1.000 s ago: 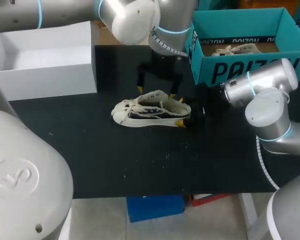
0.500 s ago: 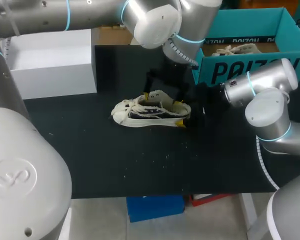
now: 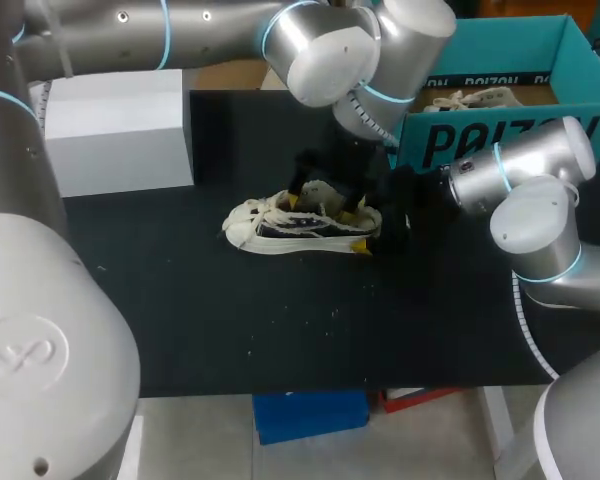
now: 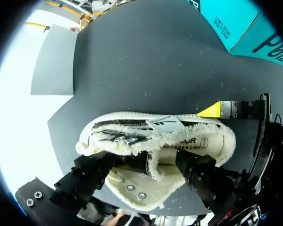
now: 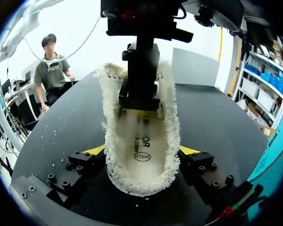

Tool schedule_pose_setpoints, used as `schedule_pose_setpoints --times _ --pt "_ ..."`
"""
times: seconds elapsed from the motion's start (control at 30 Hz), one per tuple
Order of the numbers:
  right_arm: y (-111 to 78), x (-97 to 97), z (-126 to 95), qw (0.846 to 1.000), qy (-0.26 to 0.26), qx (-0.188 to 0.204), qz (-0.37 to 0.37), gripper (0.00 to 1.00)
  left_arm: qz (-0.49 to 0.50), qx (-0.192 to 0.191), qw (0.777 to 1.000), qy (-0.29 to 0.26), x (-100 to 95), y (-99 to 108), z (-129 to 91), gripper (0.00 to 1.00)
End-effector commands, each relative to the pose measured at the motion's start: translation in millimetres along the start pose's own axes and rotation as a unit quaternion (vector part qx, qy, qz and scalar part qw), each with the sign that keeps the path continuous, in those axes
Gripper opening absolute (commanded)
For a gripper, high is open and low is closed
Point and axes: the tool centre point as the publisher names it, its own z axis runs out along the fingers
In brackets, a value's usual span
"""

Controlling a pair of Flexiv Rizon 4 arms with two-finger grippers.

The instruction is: Take the shoe out of the shoebox, open the shoe tongue, remove and reinsert the insole, then place the shoe into the shoebox

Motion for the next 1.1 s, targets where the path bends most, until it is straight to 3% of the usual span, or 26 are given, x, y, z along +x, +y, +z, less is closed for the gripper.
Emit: schedule_pose_setpoints --times 0.03,0.5,0.83,1.1 --pt "-1.0 -1.6 2 1.000 -0.001 0.001 0.000 0.00 0.012 0.004 1.000 -0.005 -4.3 5 -3 0.00" --pt "-1.0 -1.6 2 1.000 -0.001 0.001 0.000 0.00 0.032 -0.014 0.999 -0.039 -13.9 9 5 0.00" --pt "-1.0 -1.6 2 1.000 -0.001 0.001 0.000 0.00 0.011 0.021 1.000 -0.004 -12.8 3 -18 0.00" --pt "-1.0 -1.6 2 1.000 -0.001 0.001 0.000 0.00 -0.022 0.045 0.999 0.008 -37.0 5 -29 0.00"
